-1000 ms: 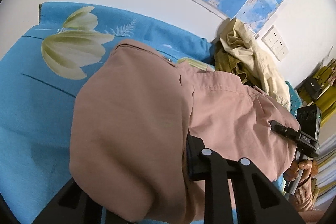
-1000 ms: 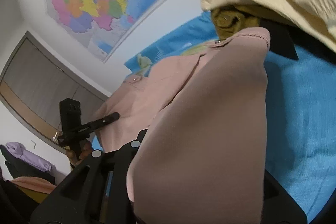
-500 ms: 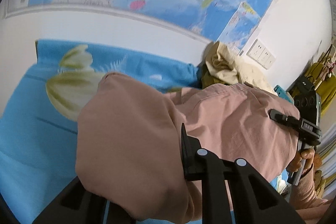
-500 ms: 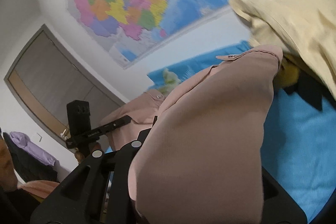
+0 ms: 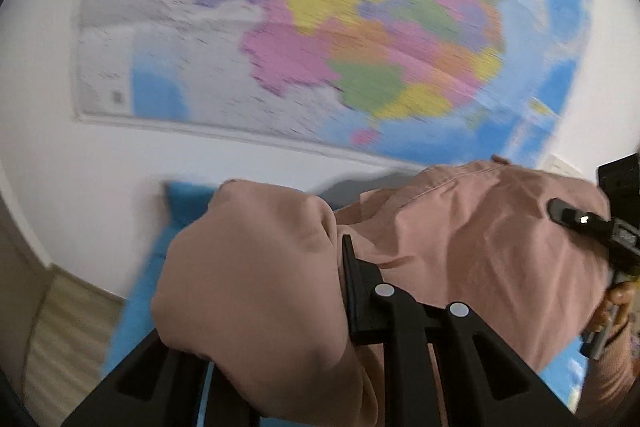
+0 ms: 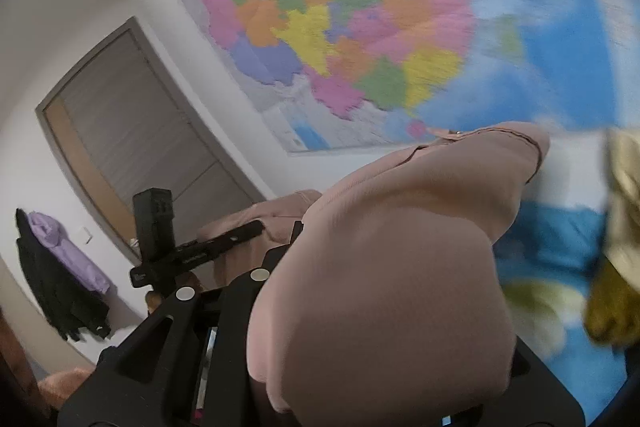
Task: Fold large clothes
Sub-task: 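Grasp the jacket bundle with both grippers and lift it off the sheet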
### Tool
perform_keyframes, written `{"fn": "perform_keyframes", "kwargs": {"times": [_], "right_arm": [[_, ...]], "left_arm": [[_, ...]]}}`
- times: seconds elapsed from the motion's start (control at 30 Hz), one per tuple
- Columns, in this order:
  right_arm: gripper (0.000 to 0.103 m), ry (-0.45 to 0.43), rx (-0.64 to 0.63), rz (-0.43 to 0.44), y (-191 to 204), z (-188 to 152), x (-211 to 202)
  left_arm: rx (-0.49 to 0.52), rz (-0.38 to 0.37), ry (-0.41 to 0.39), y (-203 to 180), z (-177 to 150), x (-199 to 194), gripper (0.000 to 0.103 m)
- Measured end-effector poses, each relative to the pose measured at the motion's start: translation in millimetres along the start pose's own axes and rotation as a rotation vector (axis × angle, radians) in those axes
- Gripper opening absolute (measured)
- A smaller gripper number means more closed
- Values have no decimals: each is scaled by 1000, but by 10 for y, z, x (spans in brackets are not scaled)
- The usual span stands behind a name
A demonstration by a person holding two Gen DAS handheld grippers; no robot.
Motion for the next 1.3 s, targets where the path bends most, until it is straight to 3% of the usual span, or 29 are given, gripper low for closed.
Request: {"fn": "perform_keyframes", "kwargs": {"times": [0.23,0.43,0.53,0.67,0.73,0.83,1.0,1.07,1.13,1.17,1.3], "right_arm": [[19,18,-9,61,-155,419,969],[19,32,-10,117,-366,419,1697],[19,78,1,99,-627,106,1973],[20,222,146,71,-1151,-559,2290],[22,253,186,37,-1315,-794,2295],[38,266,227,13,-1405,-910,2176],[73,280,242,-45,-1398,-949,1833],[75,278,242,-65,-1435,-961,1693],[74,252,259,-78,-1495,-941,1560],[67,246,278,-69,-1526,-953,1505],[24,267,313,-27,-1555,-969,1550]], "left_arm": [[-28,184,-27,590,505,412,15],[-99,304,-47,1242,692,823,14],[-126,375,-35,1580,470,1151,15],[-186,443,147,2028,-180,1839,15],[-257,413,182,2228,-382,1968,16],[-320,359,188,2371,-445,1969,19],[-250,396,194,2350,-416,1970,29],[-233,409,200,2328,-434,1969,38],[-221,410,208,2308,-480,1941,43],[-215,412,208,2285,-479,1950,46],[-199,422,219,2215,-480,1941,52]]}}
Point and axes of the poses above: each gripper's, at about its wrist camera, not at the fingertips, and x roughly the way its jaws point, y to its left, z to its top, the point moved 4 cm from there along x, roughly the way its jaws point, and after that the axes turned 15 degrees about z, right-handed, at the moved point
